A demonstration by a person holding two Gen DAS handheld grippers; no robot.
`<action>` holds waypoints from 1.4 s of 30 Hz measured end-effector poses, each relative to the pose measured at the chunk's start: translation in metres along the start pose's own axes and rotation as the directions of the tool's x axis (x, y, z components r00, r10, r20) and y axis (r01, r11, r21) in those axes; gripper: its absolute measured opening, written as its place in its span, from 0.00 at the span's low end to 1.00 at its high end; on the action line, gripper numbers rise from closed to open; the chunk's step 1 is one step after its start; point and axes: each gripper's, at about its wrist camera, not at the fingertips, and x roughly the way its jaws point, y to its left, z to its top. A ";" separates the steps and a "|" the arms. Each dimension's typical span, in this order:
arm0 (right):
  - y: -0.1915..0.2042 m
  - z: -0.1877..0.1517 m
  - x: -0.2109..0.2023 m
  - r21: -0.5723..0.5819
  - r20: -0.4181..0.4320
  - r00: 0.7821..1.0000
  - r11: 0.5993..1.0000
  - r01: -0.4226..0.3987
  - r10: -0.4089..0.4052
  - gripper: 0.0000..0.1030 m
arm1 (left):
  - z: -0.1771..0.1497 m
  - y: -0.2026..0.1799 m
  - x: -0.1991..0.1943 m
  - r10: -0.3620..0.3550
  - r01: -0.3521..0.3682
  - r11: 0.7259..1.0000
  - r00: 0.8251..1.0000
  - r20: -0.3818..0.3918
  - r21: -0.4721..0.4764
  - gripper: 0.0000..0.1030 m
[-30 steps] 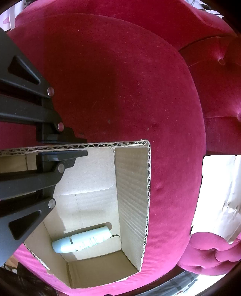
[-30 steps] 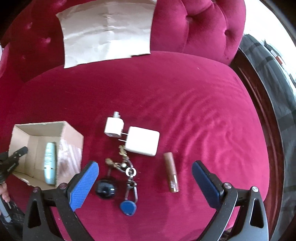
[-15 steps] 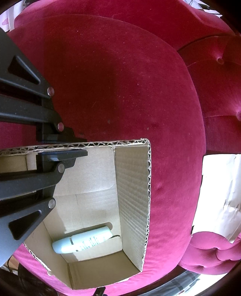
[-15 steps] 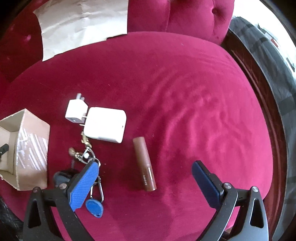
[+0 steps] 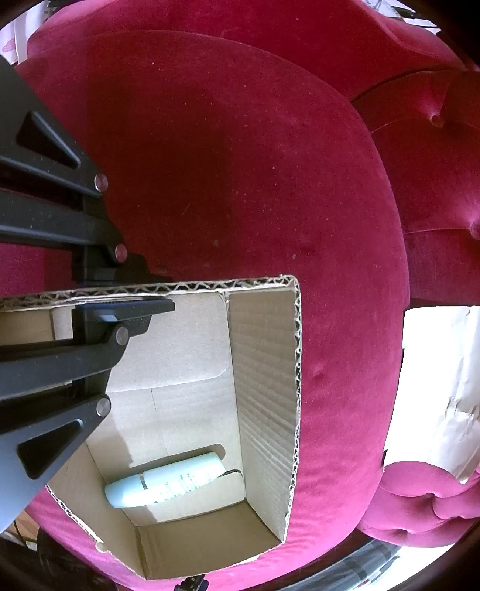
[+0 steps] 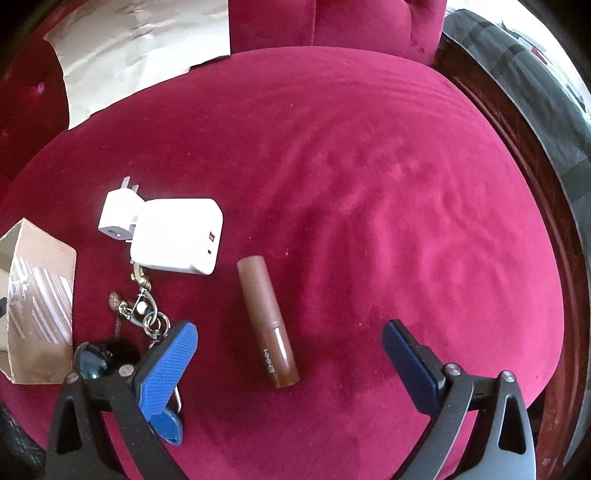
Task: Organize rigid objects
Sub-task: 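Move the right tool to the brown lipstick tube and grasp it, then carry the lipstick tube with the right tool into the box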
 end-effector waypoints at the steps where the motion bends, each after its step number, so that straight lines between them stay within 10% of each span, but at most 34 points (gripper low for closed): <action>1: 0.000 -0.001 0.000 -0.001 0.004 1.000 1.000 0.000 0.000 0.92 | 0.000 0.000 0.000 0.000 0.000 1.000 1.000 0.000 0.000 0.05; 8: 0.014 0.005 0.002 -0.009 -0.026 0.999 0.999 -0.032 0.032 0.53 | 0.000 -0.001 0.001 0.001 -0.002 1.000 1.000 -0.002 -0.004 0.05; 11: 0.019 0.006 0.000 -0.028 -0.024 0.999 0.999 -0.025 0.024 0.18 | 0.000 -0.001 0.000 0.002 -0.002 1.000 1.000 -0.002 -0.005 0.05; 42: 0.067 -0.002 -0.079 -0.090 0.027 0.999 0.995 -0.032 0.035 0.16 | 0.000 0.003 0.000 -0.004 0.004 1.000 1.000 0.000 -0.012 0.05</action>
